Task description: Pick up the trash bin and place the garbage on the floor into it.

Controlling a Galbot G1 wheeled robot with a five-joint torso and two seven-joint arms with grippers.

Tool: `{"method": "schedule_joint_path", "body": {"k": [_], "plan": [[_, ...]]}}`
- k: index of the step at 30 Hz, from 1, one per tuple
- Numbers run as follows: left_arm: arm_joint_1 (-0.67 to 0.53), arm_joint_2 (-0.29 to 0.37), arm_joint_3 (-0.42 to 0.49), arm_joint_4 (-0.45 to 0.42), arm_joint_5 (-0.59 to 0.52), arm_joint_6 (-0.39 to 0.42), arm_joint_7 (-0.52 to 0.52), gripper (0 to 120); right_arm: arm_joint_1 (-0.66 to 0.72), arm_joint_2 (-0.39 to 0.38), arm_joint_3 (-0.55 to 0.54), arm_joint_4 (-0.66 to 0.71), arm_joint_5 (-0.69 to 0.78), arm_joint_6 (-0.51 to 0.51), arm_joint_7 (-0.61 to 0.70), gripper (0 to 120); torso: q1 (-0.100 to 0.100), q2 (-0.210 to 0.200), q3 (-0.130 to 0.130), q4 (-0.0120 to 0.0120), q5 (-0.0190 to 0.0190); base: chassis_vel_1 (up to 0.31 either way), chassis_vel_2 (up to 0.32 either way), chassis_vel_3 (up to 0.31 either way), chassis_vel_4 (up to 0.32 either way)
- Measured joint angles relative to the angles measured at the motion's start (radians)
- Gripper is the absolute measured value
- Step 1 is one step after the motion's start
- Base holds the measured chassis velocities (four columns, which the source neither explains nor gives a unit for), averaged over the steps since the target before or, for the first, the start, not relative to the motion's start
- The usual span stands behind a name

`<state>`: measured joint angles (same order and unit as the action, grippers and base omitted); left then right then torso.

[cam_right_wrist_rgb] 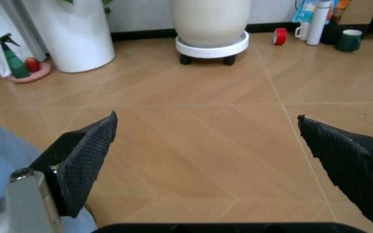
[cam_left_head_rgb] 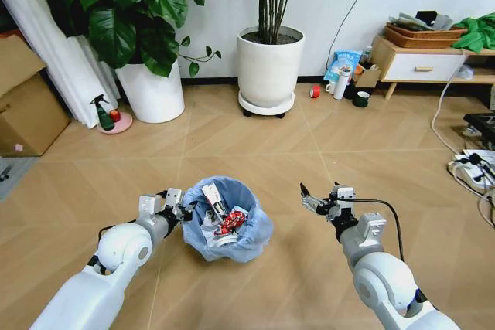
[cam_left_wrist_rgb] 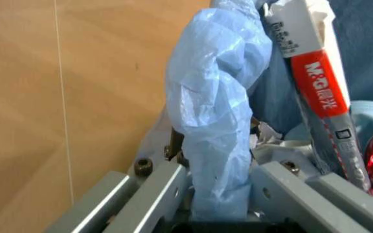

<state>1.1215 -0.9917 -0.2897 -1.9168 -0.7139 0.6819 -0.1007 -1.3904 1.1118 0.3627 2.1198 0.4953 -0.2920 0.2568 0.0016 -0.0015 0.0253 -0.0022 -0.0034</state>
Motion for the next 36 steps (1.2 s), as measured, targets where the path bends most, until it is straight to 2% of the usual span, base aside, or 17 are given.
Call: {"method": "schedule_joint_path", "body": {"k": [2,3,4,5,6,8,11,15,16,19,26,29,32,33,35,36], "plan": [[0.002,-0.001,0.0,0.0,0.0,0.0,0.0,0,0.0,-0.001,-0.001,-0.002,0.0,0.0,0.0,100,0.0,0.0,0.0,-0.0002,-0.0004,0.309,-0.26,-0.327,0.224],[0.003,-0.001,0.0,0.0,0.001,0.0,-0.001,0,0.001,-0.001,-0.001,-0.004,0.0,0.001,0.0,100,0.0,0.0,0.0,-0.0002,0.0012,0.276,-0.223,-0.276,0.209],[0.003,-0.001,-0.001,0.0,0.002,-0.001,-0.001,0,0.002,-0.002,-0.001,-0.004,0.0,0.001,0.0,100,0.0,0.0,0.0,-0.0001,0.0013,0.276,-0.223,-0.262,0.19],[0.003,-0.001,-0.001,0.0,0.002,-0.001,-0.001,0,0.002,-0.002,-0.001,-0.004,0.0,0.001,0.0,100,0.0,0.0,0.0,-0.0001,0.0013,0.276,-0.223,-0.262,0.19],[0.004,-0.003,-0.001,0.0,0.003,-0.001,-0.001,0,0.003,-0.004,-0.001,-0.006,0.001,0.002,0.0,100,0.0,0.0,0.0,0.0001,-0.0005,0.256,-0.193,-0.262,0.202],[0.004,-0.005,-0.002,0.001,0.004,-0.001,-0.001,0,0.005,-0.007,-0.003,-0.009,0.002,0.002,0.0,100,0.0,0.0,0.0,0.0,0.001,0.261,-0.146,-0.217,0.182],[0.003,-0.009,-0.002,0.004,0.004,-0.001,-0.001,0,0.008,-0.007,-0.006,-0.014,0.003,0.003,-0.001,100,0.0,0.0,0.0,0.0,-0.0003,0.226,-0.146,-0.202,0.146],[0.0,-0.012,-0.002,0.009,0.004,-0.001,0.0,0,0.014,-0.008,-0.014,-0.023,0.004,0.004,-0.002,100,0.0,0.0,0.0,-0.0003,0.0009,0.178,-0.128,-0.194,0.124],[0.0,-0.013,-0.002,0.013,0.006,-0.002,0.001,0,0.019,-0.008,-0.018,-0.027,0.005,0.004,-0.002,100,0.0,0.0,0.0,-0.0002,-0.0002,0.152,-0.117,-0.162,0.139],[-0.002,-0.015,-0.004,0.018,0.009,-0.005,0.004,0,0.027,-0.007,-0.025,-0.035,0.007,0.004,-0.002,100,0.0,0.0,0.0,0.0002,0.0009,0.155,-0.096,-0.151,0.11],[-0.002,-0.018,-0.005,0.023,0.01,-0.007,0.006,0,0.034,-0.001,-0.037,-0.047,0.008,0.005,-0.002,100,0.0,0.0,0.0,-0.0002,-0.0001,0.186,-0.088,-0.181,0.083],[-0.002,-0.018,-0.006,0.023,0.011,-0.007,0.006,0,0.034,0.0,-0.039,-0.048,0.008,0.006,-0.002,100,0.0,0.0,0.0,-0.0002,0.0009,0.211,-0.083,-0.212,0.083],[-0.002,-0.02,-0.006,0.024,0.012,-0.008,0.006,0,0.032,0.001,-0.041,-0.049,0.008,0.008,-0.002,100,0.0,0.0,0.0,0.0,-0.0002,0.199,-0.045,-0.199,0.082],[-0.002,-0.021,-0.006,0.024,0.013,-0.008,0.006,0,0.031,0.001,-0.041,-0.049,0.008,0.008,-0.002,100,0.0,0.0,0.0,0.0,0.0009,0.195,-0.037,-0.202,0.052],[-0.002,-0.022,-0.006,0.024,0.014,-0.008,0.006,0,0.03,0.001,-0.041,-0.049,0.008,0.009,-0.002,100,0.0,0.0,0.0,0.0001,0.0006,0.195,-0.063,-0.189,0.052],[-0.001,-0.024,-0.006,0.024,0.015,-0.008,0.006,0,0.03,0.001,-0.041,-0.049,0.008,0.009,-0.002,100,0.0,0.0,0.0,0.0,-0.0003,0.199,-0.063,-0.184,0.035]]}}
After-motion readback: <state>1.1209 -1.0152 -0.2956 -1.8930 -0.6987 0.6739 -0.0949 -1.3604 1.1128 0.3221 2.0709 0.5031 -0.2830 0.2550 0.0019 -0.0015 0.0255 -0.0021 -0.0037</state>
